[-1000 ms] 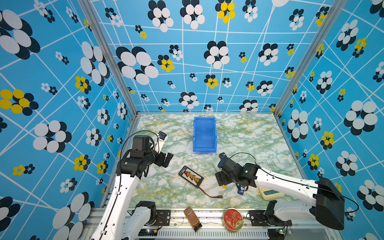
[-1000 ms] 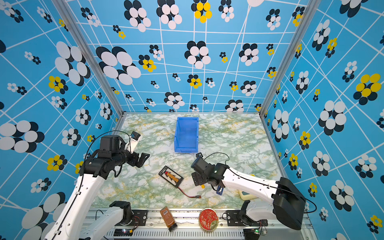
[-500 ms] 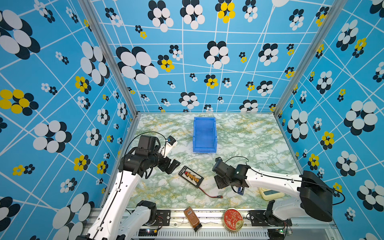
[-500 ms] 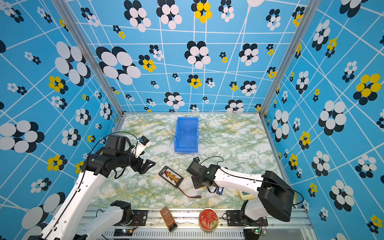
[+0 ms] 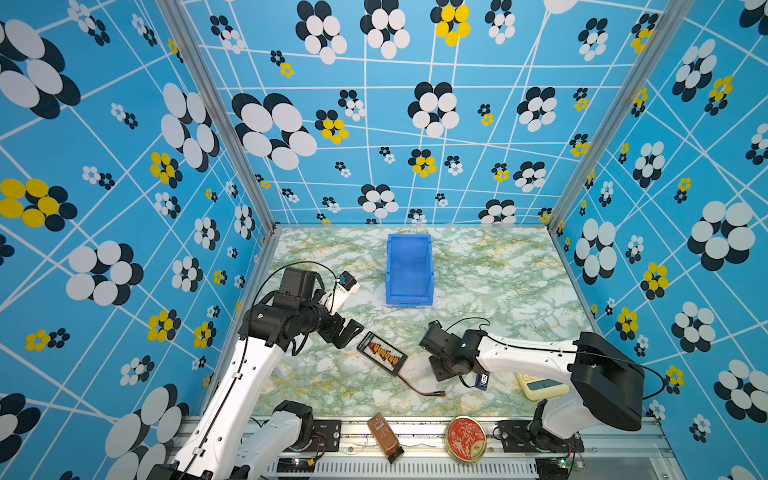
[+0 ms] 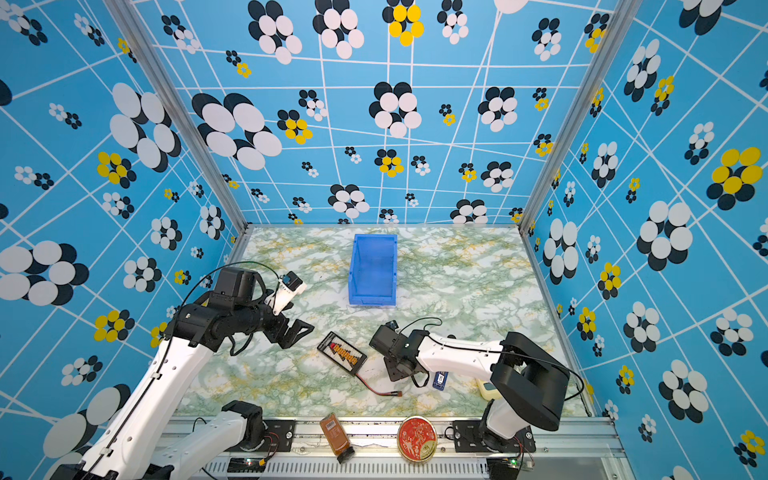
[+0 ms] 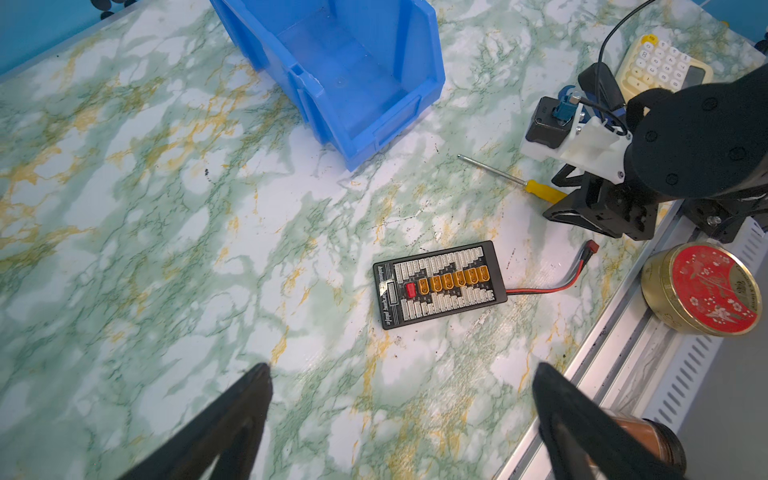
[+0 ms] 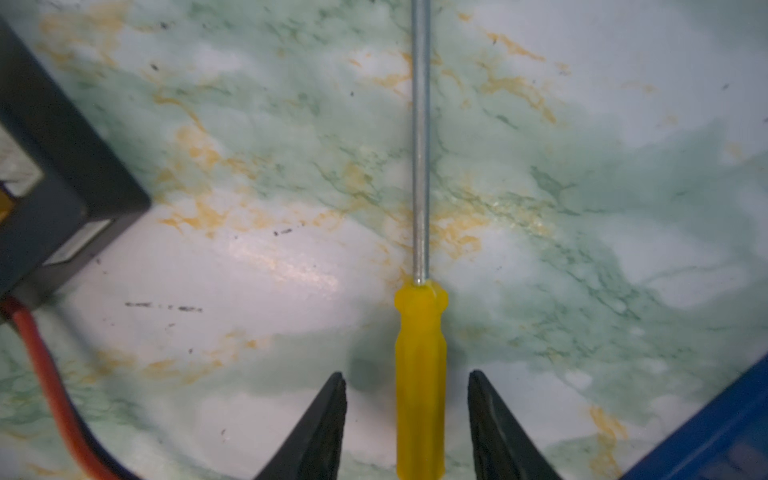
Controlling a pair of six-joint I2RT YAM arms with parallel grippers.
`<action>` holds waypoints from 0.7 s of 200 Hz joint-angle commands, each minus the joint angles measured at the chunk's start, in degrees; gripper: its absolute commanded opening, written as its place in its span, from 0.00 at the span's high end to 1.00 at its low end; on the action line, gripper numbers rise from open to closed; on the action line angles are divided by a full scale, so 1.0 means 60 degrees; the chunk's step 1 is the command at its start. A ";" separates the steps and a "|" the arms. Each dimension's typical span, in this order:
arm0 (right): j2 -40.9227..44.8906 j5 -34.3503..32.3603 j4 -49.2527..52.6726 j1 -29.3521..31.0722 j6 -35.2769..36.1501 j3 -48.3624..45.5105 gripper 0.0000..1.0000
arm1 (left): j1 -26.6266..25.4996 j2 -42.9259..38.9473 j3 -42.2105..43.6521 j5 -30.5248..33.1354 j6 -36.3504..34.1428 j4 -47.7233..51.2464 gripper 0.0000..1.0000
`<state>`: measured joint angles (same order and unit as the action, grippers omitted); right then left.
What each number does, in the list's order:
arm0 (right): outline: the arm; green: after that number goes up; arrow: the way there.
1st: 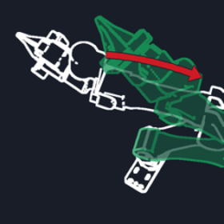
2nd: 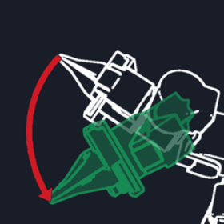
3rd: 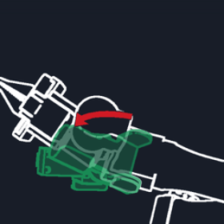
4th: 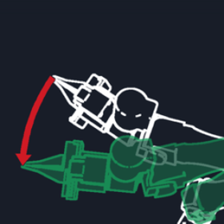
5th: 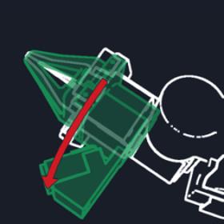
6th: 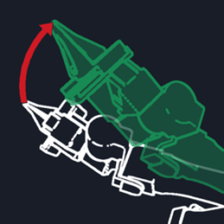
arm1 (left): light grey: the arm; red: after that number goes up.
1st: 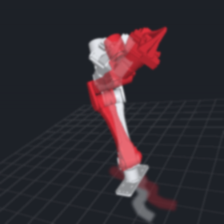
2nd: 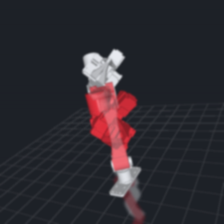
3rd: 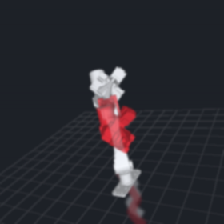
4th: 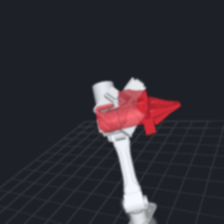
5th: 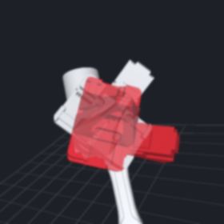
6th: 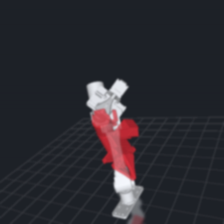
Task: Put the screwdriver in the bin
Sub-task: 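Lower the right gripper and close it on the yellow screwdriver handle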
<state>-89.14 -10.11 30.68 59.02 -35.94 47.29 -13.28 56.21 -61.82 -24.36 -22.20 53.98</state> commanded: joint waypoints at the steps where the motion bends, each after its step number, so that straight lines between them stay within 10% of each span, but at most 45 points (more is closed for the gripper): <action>1: -0.0269 -0.0111 0.0165 0.0035 -0.0248 -0.0064 0.54 | -0.0058 0.0068 -0.0373 0.0267 -0.0138 -0.0002 0.01; 140: -0.0406 0.0050 -0.0217 0.0037 -0.0425 -0.0582 0.79 | -0.0087 0.0191 -0.0592 0.0029 0.0334 -0.0030 0.01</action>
<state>-89.95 -10.37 28.62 59.09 -37.74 46.72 -13.32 56.93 -63.24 -23.57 -22.00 53.80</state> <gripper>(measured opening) 0.224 0.992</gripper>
